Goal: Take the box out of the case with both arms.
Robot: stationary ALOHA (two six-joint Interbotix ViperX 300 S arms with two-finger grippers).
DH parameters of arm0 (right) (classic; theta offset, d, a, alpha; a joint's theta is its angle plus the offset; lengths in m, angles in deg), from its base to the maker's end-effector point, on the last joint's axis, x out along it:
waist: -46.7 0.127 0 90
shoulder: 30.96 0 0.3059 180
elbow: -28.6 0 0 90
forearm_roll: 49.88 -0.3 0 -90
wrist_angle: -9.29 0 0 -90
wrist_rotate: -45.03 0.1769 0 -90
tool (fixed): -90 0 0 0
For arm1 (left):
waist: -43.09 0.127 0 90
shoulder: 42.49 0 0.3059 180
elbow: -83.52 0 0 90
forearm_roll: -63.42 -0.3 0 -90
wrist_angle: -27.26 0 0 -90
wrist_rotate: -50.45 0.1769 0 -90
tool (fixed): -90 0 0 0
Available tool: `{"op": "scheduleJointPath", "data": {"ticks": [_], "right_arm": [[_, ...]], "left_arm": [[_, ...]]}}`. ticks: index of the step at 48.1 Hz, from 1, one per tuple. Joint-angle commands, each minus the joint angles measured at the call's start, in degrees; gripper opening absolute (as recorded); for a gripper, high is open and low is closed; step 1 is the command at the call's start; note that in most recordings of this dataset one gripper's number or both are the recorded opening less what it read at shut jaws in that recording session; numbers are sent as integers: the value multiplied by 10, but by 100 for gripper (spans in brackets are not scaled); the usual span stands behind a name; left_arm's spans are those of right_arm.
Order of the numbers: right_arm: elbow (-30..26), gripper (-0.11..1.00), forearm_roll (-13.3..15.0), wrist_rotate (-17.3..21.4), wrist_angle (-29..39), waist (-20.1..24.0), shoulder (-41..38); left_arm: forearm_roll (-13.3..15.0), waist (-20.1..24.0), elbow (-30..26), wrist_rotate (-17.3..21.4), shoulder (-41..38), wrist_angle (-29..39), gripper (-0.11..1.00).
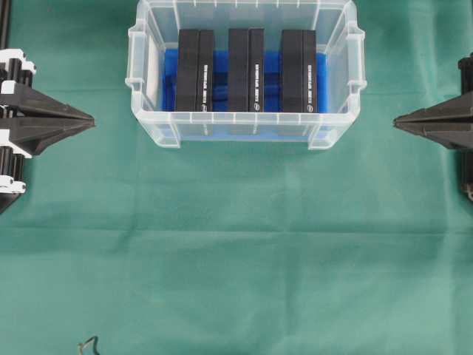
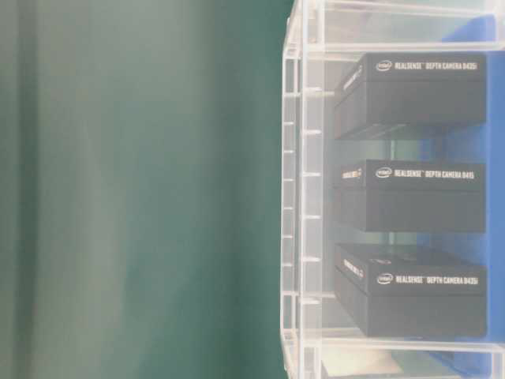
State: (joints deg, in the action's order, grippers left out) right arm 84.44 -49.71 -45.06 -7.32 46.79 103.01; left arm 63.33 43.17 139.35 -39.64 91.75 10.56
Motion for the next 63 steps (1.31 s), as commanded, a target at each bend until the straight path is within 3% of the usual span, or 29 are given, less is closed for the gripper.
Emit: {"op": "scheduleJointPath", "data": {"ticks": [1,16,24,30,42,48,63], "right_arm": [[-11,0,0,2,0,-4,-3],[-54,0,0,2,105,-4,3],[-98,0,-1,3,146,-4,4],[-153,0,-1,3,200,-4,3],[-282,0,-2,4,294,-4,-14],[-341,0,-3,9,357,-4,-40],[-370,0,-3,63,439,-4,-59]], "left_arm": [[-15,1,-16,1,0,6,1],[-17,1,-21,0,15,22,1],[-16,1,-53,-5,25,47,1],[-16,0,-109,-7,27,110,1],[-16,0,-251,-7,18,298,1],[-16,0,-308,-7,4,352,1],[-15,-4,-337,-16,-14,410,1]]}}
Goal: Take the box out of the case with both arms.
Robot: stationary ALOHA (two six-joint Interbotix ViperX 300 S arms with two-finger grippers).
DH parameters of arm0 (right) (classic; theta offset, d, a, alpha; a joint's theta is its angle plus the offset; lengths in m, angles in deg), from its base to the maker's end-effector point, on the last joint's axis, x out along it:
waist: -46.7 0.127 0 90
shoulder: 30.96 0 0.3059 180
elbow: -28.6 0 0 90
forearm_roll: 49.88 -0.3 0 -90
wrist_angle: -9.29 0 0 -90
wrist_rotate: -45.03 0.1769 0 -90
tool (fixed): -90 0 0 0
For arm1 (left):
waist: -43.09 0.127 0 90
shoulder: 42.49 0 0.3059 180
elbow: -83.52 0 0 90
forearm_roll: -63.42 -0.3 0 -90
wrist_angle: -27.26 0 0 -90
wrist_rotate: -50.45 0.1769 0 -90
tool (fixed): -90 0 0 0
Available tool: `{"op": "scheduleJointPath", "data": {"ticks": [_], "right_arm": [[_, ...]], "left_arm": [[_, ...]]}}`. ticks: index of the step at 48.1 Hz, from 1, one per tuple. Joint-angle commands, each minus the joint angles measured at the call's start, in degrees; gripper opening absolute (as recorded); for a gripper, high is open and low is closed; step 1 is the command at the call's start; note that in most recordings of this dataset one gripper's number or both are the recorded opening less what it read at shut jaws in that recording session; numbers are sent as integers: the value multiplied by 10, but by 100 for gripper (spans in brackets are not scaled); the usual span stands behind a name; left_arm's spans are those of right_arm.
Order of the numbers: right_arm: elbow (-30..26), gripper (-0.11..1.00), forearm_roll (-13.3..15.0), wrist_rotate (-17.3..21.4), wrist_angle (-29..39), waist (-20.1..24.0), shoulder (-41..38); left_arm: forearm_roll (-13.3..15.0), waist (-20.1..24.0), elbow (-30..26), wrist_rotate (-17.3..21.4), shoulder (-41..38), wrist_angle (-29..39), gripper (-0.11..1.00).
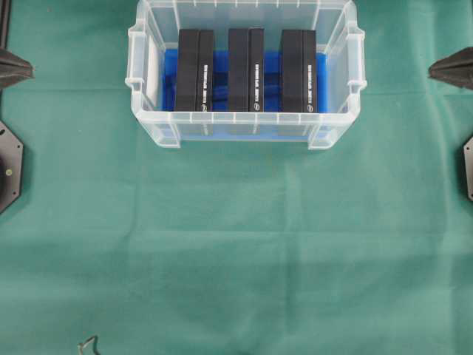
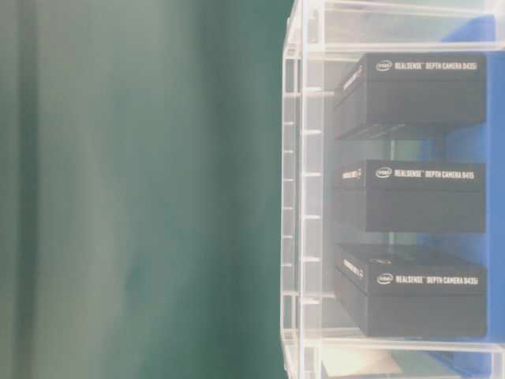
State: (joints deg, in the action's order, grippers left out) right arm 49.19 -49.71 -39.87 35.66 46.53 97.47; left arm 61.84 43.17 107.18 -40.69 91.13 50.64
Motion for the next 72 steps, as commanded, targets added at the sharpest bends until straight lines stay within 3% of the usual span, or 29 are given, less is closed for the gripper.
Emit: {"op": "scheduleJointPath", "data": {"ticks": [1,10,33,38,48,55,65,72], "right_arm": [[-18,0,-3,16,13,-1,-4],[-33,0,-1,46,112,-2,-6],[-110,0,-2,105,569,-2,-94],[-113,0,-2,105,613,-1,-106],[-113,0,0,107,617,-1,-111],[-113,0,0,137,620,-1,-113],[-113,0,8,231,630,-3,-115],[-113,0,11,365,643,-9,-115]], "left_arm": [[-1,-4,-16,-9,-9,14,1],[0,-10,-41,-49,-28,122,1],[2,-35,-132,-130,-106,553,1],[3,-46,-136,-133,-120,571,1],[2,-48,-138,-136,-129,573,1],[2,-47,-137,-140,-127,576,1],[-1,-48,-137,-181,-128,577,1],[-2,-47,-138,-262,-129,577,1]]}}
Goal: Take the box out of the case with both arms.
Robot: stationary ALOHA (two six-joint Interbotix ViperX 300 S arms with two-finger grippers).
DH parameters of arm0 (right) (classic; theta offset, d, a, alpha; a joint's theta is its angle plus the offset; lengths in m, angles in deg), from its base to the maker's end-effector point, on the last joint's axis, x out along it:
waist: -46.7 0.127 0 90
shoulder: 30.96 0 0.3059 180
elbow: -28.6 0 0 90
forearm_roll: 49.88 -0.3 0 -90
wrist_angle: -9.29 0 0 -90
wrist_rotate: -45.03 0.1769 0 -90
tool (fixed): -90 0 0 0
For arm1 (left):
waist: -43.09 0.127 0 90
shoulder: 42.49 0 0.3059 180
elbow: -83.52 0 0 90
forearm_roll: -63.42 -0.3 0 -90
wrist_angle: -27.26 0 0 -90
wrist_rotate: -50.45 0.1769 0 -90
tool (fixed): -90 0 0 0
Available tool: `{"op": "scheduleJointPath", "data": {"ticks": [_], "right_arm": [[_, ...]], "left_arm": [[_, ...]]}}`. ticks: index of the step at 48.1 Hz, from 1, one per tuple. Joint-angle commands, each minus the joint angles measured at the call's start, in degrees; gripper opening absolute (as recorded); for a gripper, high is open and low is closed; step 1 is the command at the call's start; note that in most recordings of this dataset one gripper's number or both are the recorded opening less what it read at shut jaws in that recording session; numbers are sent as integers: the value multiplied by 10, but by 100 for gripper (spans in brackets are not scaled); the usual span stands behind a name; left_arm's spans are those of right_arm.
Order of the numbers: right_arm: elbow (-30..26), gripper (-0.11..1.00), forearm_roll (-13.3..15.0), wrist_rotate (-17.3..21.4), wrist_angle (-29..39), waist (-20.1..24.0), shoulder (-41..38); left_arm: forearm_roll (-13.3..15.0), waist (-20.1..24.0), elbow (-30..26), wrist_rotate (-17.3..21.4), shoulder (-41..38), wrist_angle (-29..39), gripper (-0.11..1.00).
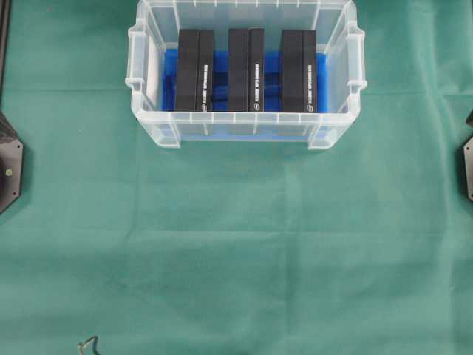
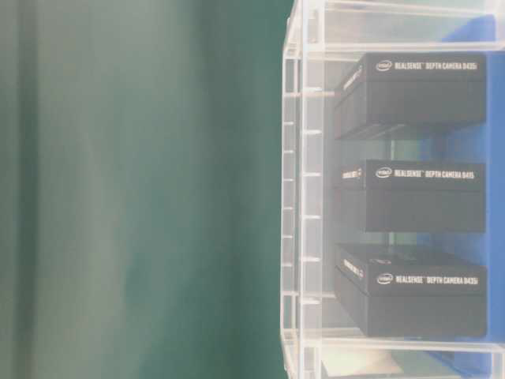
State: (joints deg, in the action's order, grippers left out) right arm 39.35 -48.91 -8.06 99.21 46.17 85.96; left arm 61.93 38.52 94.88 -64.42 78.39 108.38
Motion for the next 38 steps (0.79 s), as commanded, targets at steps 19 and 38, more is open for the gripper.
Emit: {"op": "scheduleJointPath", "data": {"ticks": [19,38], "right_arm": [[-15,0,9,470,9,-8,-2],[-21,0,24,478,8,-18,-20]], "left_arm": [[-11,-2,-17,-540,-15,42,1],[-13,19,-18,-628,-16,108,1]]}}
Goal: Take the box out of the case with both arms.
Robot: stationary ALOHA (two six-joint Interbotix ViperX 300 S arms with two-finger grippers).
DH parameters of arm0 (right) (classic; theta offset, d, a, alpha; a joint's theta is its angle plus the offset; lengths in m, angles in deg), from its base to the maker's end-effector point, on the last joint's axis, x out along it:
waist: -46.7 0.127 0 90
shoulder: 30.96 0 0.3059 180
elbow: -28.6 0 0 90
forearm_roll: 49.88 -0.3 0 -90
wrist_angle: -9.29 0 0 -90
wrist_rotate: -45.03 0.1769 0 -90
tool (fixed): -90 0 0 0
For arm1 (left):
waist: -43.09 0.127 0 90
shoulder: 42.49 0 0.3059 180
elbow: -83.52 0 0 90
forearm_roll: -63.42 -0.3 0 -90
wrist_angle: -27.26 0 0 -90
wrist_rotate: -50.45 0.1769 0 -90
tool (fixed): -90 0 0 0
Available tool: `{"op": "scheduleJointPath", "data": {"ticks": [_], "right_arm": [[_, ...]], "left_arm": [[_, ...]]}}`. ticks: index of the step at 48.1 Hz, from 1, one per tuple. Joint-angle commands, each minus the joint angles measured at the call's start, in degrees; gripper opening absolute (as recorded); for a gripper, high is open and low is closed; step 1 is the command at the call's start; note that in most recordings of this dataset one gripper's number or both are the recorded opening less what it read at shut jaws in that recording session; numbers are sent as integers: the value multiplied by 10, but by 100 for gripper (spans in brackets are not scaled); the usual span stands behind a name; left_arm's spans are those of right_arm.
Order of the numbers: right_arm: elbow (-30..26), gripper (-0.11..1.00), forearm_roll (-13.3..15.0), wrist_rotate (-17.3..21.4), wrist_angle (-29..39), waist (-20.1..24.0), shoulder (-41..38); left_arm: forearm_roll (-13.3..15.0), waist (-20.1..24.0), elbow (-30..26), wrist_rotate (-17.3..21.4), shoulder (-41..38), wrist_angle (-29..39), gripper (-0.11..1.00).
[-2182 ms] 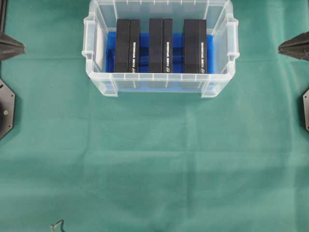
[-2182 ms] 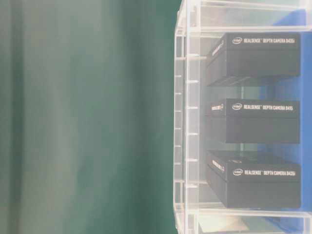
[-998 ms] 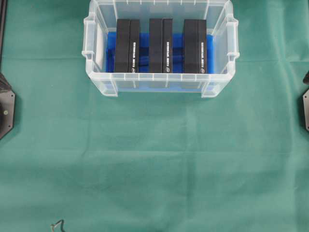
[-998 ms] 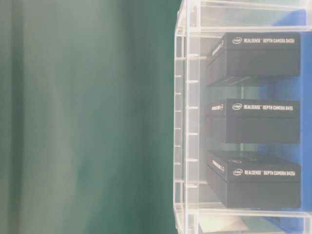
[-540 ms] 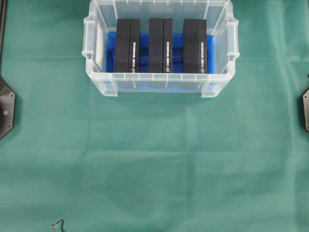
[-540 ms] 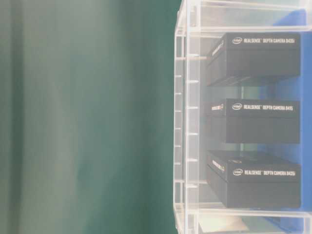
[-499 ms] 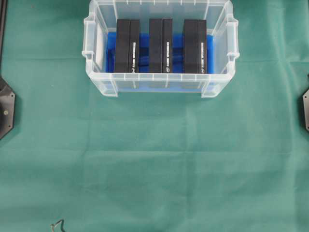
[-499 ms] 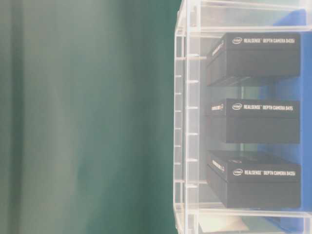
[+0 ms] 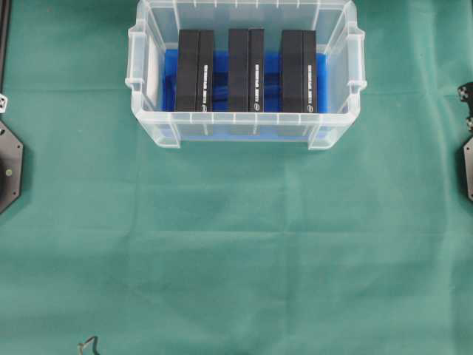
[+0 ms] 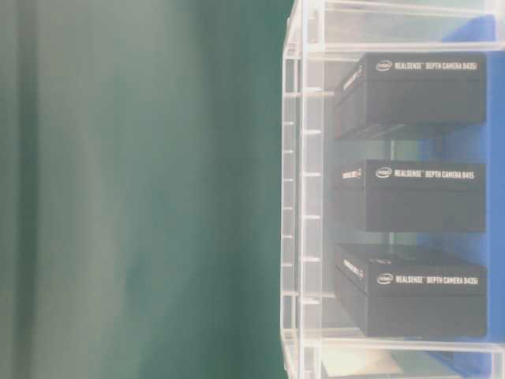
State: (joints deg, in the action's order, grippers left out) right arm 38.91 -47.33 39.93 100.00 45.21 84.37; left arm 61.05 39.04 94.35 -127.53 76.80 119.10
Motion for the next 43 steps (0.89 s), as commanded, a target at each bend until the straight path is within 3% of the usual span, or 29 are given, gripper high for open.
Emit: {"op": "scheduleJointPath", "data": {"ticks": [1,7,15,25,34,43], "right_arm": [[-17,0,9,-4,0,-12,-5],[-18,0,11,-62,0,-72,-12],[-25,0,8,-165,-14,-178,-27],[-41,0,8,-265,-18,-271,-62],[-51,0,8,-290,-26,-290,-82],[-49,0,8,-290,-48,-291,-79]], "left_arm": [[-6,20,-14,8,0,1,1],[-10,76,-14,74,1,1,1],[-6,188,-18,189,-6,-3,1],[-4,284,-25,279,-18,-18,1],[-4,308,-33,337,-36,-28,1],[-4,308,-37,340,-44,-29,1]]}}
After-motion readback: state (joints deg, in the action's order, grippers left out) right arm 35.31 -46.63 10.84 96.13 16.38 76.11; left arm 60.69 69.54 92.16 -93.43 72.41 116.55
